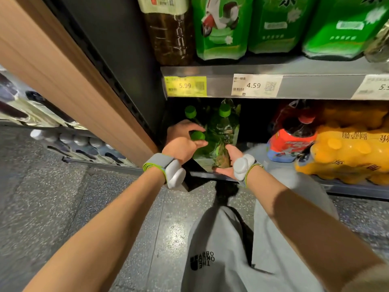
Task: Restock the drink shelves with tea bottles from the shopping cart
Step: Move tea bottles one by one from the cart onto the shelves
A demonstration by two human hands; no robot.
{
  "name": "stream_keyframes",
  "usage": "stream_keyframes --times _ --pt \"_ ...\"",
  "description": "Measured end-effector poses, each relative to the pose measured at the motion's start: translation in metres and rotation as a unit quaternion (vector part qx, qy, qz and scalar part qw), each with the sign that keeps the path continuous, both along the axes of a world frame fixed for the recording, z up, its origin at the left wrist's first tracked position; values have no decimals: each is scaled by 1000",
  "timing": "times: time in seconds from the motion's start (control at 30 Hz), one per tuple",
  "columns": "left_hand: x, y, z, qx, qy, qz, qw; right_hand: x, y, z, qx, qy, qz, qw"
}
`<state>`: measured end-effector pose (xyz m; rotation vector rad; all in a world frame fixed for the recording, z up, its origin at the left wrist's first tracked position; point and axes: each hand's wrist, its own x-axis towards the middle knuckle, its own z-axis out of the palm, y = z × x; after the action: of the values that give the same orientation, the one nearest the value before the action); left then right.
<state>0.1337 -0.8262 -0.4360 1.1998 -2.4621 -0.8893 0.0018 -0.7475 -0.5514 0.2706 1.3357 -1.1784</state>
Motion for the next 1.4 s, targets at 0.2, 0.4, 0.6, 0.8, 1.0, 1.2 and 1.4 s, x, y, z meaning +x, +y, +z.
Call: stream_keyframes --times 0.2,0.4,0.6,0.8,1.0,1.2,1.4 --pt "1 5 -3 -58 2 -55 997 -1 -4 -26 -21 20 -13 999" --pt "-1 4 -1 -74 -16 -81 994 8 -6 -15 10 82 19 996" --pt "0 -3 3 -57 -37 -56 996 -3 -31 -66 77 225 99 966" --pt "5 -10 1 -52 -40 -32 997 35 -31 -10 26 213 190 958" --pt "3 -12 0 -50 -42 -13 998 43 -31 -12 65 234 88 966" --pt "2 -13 0 -50 -29 -8 998 44 -29 -17 60 233 64 969" --pt "0 -15 -3 -62 -13 -3 998 44 -34 -20 50 248 25 967"
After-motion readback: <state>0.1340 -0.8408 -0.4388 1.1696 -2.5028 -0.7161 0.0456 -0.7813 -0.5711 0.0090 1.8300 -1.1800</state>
